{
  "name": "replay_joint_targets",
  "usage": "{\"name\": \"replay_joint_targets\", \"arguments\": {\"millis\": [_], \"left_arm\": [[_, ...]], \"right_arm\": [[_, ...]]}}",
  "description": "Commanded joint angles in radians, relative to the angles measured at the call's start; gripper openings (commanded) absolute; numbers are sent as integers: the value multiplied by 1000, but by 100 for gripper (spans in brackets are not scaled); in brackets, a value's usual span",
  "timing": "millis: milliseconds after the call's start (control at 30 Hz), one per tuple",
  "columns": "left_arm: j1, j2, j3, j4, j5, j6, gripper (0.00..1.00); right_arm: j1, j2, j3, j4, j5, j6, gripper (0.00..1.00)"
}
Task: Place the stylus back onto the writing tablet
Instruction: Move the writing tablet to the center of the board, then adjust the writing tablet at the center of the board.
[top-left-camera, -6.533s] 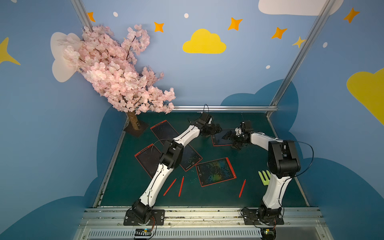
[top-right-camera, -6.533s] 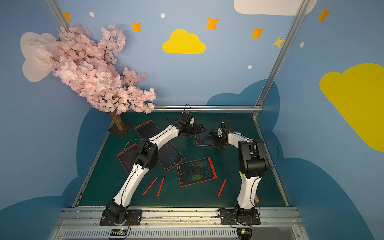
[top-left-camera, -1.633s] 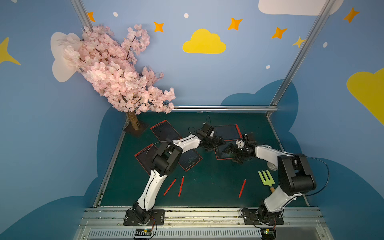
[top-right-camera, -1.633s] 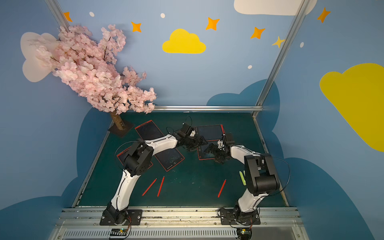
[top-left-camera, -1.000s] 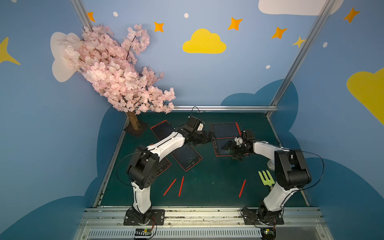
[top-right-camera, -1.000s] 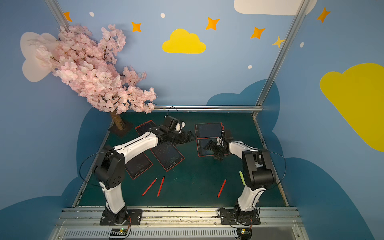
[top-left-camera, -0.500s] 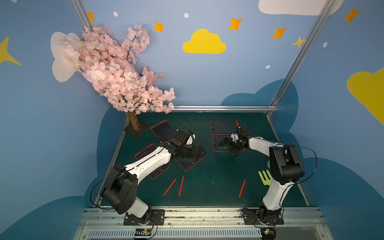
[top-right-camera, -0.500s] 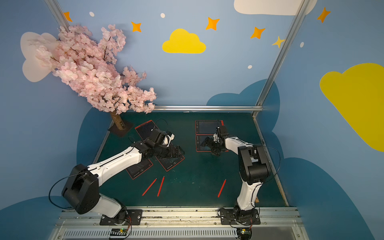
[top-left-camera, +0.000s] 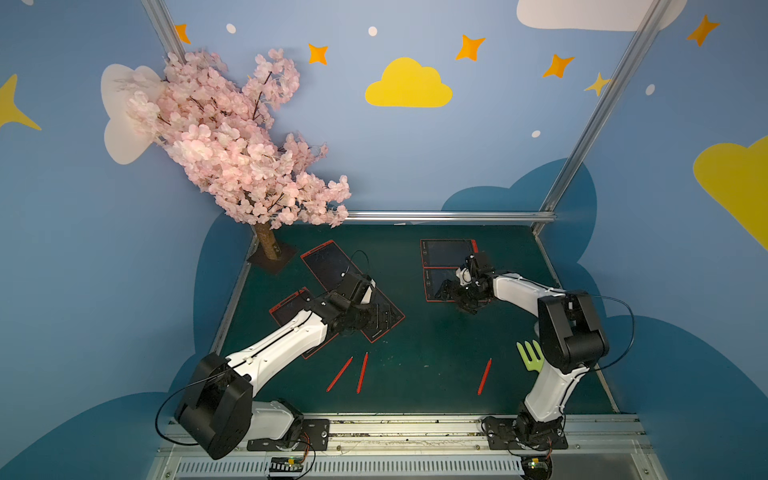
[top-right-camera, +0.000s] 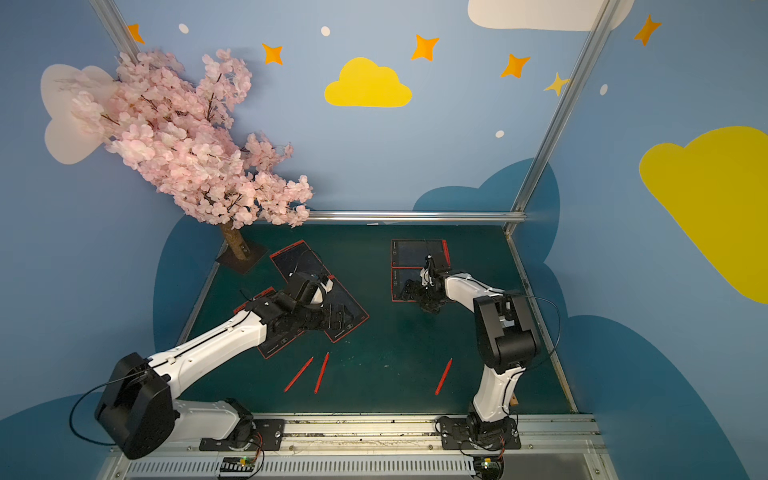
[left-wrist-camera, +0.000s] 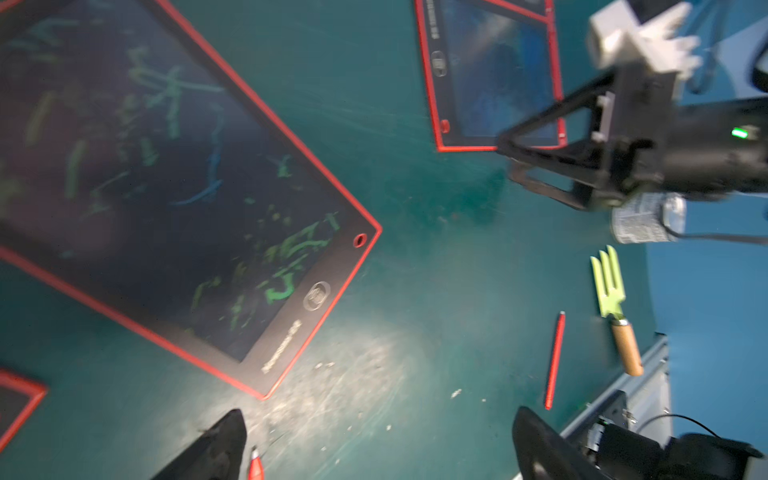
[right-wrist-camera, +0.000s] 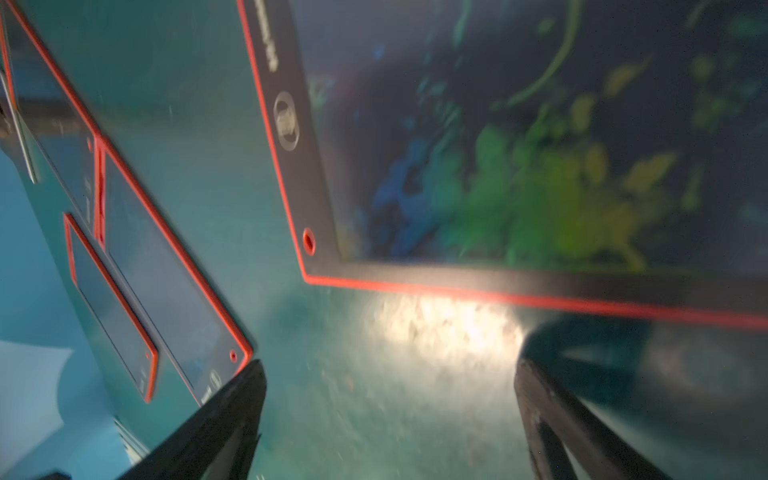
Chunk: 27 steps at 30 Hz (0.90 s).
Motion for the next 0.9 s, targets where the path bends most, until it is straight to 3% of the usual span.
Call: {"name": "replay_joint_targets", "arguments": {"millis": [0,233,500,867], "left_arm": [[37,-22,-15,-84,-81,-15,99],[155,-3,-36,-109,-46,-26,99],[299,83,-70,13,134,-101,99],[359,250,-80,195,211,-144,99]], "right_arm": [[72,-64,-9,-67,14,-87,92],[181,-89,-14,0,-30,-46,92],[272,16,116,-23,11,4,92],[316,153,256,-58,16,19,91]]}}
